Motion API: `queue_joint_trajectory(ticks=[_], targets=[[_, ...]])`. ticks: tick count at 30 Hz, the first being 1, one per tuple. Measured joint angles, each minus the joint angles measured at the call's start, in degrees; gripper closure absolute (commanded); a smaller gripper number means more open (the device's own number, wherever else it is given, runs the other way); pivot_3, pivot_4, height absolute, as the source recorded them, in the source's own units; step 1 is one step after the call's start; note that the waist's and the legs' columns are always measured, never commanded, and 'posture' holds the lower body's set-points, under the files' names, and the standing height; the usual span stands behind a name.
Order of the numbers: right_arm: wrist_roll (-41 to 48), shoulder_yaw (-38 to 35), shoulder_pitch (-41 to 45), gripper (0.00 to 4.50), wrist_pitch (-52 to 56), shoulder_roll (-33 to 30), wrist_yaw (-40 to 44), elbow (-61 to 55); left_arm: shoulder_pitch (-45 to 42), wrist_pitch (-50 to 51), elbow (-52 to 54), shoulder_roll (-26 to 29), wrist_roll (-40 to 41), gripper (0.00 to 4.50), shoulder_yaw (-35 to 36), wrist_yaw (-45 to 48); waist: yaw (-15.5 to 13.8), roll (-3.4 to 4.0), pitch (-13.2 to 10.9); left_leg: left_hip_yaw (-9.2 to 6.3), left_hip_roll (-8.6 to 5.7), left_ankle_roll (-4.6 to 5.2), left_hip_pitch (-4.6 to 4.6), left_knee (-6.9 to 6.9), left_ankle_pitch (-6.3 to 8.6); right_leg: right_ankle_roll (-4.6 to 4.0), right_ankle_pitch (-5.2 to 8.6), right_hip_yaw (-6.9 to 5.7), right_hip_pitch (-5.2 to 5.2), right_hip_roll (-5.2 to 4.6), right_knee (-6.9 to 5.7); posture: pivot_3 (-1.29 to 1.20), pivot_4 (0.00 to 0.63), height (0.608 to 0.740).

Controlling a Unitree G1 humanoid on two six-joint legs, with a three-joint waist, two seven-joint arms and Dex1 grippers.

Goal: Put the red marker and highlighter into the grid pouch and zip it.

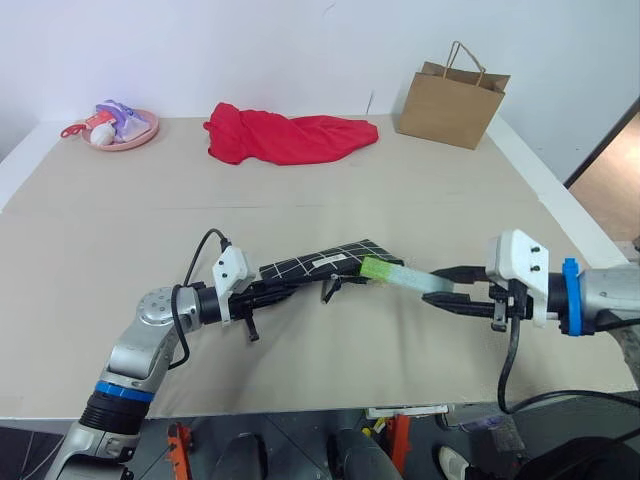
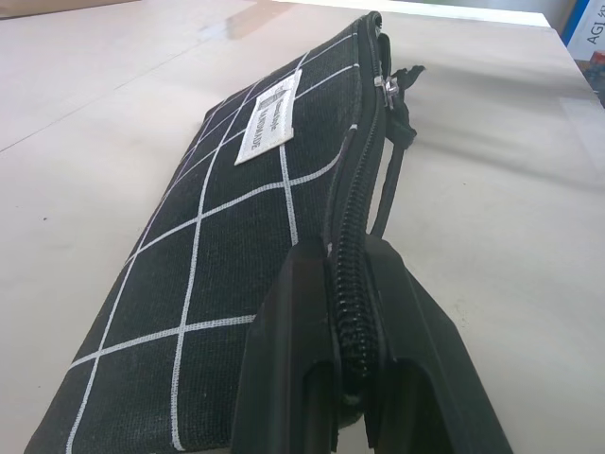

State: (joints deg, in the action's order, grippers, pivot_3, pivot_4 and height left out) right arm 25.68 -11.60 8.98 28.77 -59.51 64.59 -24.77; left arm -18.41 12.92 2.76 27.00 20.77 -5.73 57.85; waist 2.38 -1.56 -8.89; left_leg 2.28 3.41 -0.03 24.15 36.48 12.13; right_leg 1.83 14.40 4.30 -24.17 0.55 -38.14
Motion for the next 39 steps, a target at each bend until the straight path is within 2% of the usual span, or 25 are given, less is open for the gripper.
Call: queue_joint_trajectory(ticks=[25, 39], targets=[[-3.7, 0.78, -2.36, 3.36, -3.04, 0.16, -1.26, 2.85, -0.56, -0.05, -0.4, 0.51, -0.03, 4.5, 0.01, 0.59, -0.01, 0.0, 0.0, -0.05, 0.01, -0.05, -0.05, 0.08, -0.03, -0.01, -0.04, -0.03, 0.07, 0.03, -0.06, 0.0, 0.15, 0.74], [-6.74, 7.9, 5.05, 3.36, -5.37, 2.34, -1.04, 10.22, -0.66, -0.08, -0.56, 0.86, -0.2, 4.5, 0.0, 1.18, 0.04, 0.01, 0.01, -0.04, 0.01, -0.06, -0.07, 0.1, -0.04, -0.01, -0.06, -0.01, 0.09, 0.03, -0.08, 0.0, 0.15, 0.74]])
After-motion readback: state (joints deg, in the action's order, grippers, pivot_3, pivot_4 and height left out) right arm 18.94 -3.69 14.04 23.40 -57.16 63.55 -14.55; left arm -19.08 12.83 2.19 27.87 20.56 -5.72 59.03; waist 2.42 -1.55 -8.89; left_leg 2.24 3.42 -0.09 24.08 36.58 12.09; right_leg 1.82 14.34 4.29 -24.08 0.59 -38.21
